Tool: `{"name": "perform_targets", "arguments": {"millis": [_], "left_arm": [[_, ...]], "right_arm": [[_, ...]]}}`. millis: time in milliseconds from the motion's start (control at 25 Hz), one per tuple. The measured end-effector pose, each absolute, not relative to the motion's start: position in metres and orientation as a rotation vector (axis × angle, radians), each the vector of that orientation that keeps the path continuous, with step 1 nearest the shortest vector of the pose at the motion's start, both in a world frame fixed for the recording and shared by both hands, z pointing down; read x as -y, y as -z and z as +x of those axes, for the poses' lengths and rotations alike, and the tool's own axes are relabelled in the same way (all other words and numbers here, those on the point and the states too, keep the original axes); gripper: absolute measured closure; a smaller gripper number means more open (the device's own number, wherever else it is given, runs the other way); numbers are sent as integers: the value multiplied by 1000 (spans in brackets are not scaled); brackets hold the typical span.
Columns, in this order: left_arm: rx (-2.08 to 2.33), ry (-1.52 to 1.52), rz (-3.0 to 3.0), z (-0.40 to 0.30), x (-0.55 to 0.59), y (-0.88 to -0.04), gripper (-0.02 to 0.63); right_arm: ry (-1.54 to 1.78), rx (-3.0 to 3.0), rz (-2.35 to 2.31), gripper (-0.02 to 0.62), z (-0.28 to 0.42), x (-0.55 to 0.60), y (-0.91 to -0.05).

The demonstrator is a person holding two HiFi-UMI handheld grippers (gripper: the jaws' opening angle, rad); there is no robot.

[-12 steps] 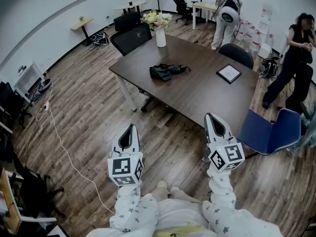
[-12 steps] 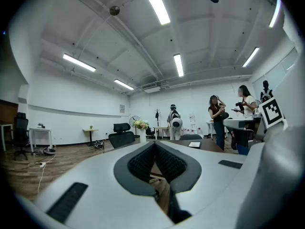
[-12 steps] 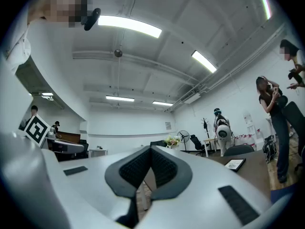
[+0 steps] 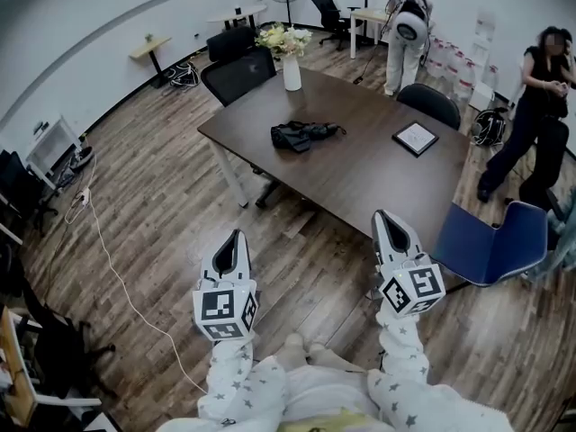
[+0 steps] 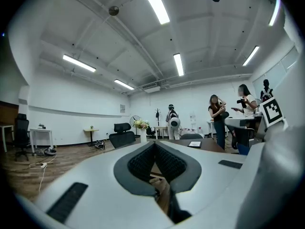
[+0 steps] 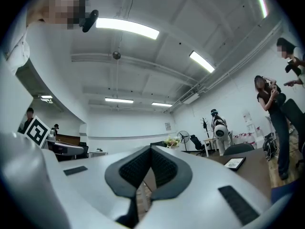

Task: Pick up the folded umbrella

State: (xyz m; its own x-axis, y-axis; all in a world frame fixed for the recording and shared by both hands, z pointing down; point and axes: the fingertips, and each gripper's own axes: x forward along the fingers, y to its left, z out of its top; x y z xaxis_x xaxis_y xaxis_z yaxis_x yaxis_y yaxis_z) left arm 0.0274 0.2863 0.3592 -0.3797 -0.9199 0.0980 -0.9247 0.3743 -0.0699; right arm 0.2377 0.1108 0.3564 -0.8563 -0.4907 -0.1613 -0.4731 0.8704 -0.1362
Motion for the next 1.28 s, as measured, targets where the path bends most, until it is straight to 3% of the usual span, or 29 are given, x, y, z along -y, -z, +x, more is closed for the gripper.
{"name": "perform_targets", "arguments": {"millis": [640,1280], "left_arm": [[2543,-202,1700,-4,-262,-380,581],[2498,-218,1786,-127,-148,-380,581]], "right_arm": [[190,-2864,-790,574,212,-76,-375],[193,-2866,-828,574,89,18,-382]]}}
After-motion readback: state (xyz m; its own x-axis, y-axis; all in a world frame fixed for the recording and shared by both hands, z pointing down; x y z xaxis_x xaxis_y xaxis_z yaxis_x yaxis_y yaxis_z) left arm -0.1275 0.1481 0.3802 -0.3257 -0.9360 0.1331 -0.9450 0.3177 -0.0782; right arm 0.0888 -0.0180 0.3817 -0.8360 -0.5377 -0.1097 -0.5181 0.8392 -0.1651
